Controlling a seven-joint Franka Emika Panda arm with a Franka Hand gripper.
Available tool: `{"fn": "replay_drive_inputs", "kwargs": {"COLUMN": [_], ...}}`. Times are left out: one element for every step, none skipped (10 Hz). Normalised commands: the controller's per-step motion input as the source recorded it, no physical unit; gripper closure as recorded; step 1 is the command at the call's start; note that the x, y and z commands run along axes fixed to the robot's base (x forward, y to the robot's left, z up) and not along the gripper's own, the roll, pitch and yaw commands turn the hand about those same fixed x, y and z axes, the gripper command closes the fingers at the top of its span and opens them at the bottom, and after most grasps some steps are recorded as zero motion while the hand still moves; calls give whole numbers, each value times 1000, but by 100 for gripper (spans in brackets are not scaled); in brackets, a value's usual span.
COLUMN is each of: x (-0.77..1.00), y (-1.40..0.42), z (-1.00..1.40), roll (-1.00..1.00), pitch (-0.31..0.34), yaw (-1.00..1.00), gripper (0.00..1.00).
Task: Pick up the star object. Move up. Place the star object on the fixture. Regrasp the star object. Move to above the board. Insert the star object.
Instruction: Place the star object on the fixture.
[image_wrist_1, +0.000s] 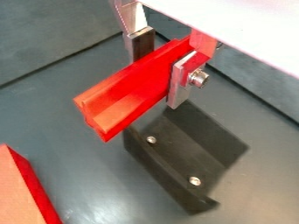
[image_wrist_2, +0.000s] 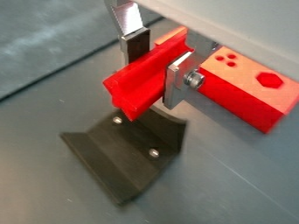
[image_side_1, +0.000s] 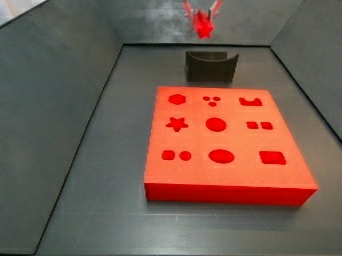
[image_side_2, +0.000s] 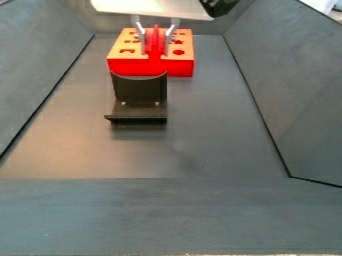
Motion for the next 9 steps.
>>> {"fn": "replay_drive_inputs", "kwargs": {"x": [556,394,269,145,117,92,83,92,100], "y": [742,602,445,232,131,63,66,62,59], "z": [763,558,342,73,14,16,12,-5,-14], "roll": [-1000,-1000,-1000,-1000,-1000,-1000,-963,-804,-646], "pitch": [148,163,166,169,170,185,198,174,151], "yaw": [4,-13,-21,-38,-48,-72,-100,-109,-114], "gripper": [100,100,100,100,100,100,100,100,100]}}
